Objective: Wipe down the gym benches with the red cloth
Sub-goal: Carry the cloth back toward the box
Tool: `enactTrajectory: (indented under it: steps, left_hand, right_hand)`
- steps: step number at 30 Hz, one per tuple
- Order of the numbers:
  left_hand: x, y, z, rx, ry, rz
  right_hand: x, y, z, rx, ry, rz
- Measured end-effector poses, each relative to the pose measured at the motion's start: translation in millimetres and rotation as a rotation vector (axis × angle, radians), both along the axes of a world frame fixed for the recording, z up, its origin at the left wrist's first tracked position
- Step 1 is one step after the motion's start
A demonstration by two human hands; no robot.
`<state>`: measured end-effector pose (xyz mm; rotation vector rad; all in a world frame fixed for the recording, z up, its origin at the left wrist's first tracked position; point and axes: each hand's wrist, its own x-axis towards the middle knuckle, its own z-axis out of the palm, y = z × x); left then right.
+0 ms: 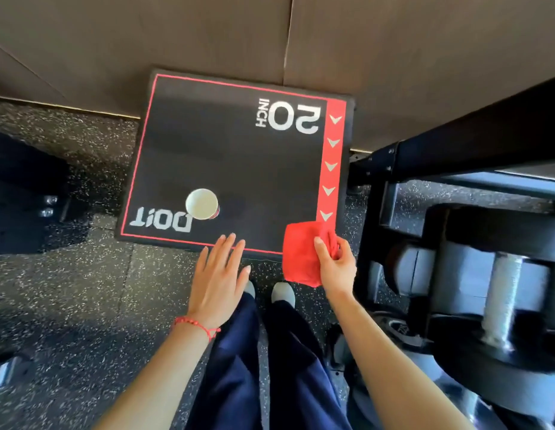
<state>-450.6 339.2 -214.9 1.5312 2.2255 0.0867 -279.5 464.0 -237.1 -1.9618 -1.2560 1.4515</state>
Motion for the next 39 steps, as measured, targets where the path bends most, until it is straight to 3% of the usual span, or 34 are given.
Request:
enactTrajectory:
  steps: [11, 19, 27, 39]
  left_hand:
    - [-27, 22, -96, -0.059, -0.032, -0.132]
    - [-36, 48, -132, -0.058, -0.025, -0.158]
    - [-44, 62, -138, -0.085, -0.024, -0.140]
    - [-38, 67, -96, -0.063, 0.000, -0.171]
  right_hand:
    - [-28, 27, -96, -0.041, 0.032, -0.038]
    - [-42, 36, -143, -0.084, 0.048, -0.014]
    - [-41, 39, -149, -0.088, 0.004, 0.024]
    - [-35, 42, -114, -0.132, -0.078, 0.092]
